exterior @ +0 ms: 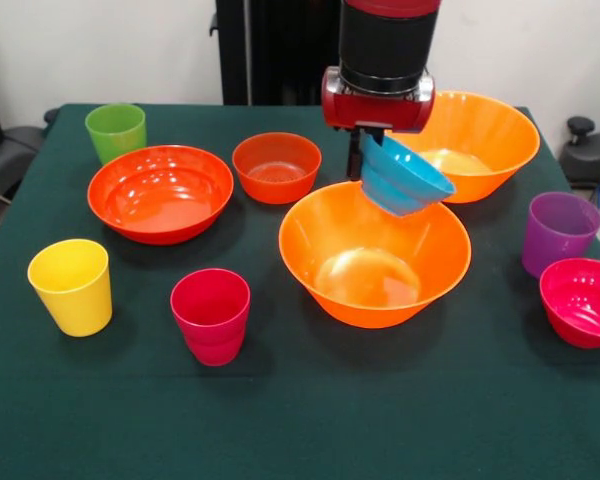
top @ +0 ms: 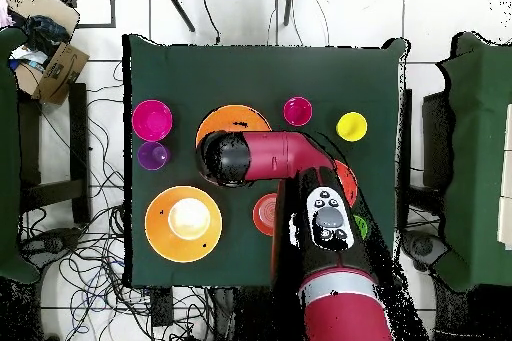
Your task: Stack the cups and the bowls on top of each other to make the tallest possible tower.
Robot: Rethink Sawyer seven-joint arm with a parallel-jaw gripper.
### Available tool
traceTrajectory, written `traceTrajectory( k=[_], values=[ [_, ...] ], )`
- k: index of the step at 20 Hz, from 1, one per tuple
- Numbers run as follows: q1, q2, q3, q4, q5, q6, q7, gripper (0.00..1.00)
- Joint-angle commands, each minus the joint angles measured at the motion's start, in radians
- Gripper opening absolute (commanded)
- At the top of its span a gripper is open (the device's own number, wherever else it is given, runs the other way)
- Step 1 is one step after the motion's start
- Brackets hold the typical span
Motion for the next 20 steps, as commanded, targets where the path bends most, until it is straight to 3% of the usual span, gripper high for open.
traceTrajectory(
  k=[1,9,20],
  values=[
    [0.007,0.078,0.033,0.046,-0.092,-0.118,0.006,0.0],
    [0.037,0.132,0.003,0.023,-0.11,-0.215,0.055,0.0],
    [0.02,0.189,0.013,0.009,-0.132,-0.291,0.021,0.0]
  ],
)
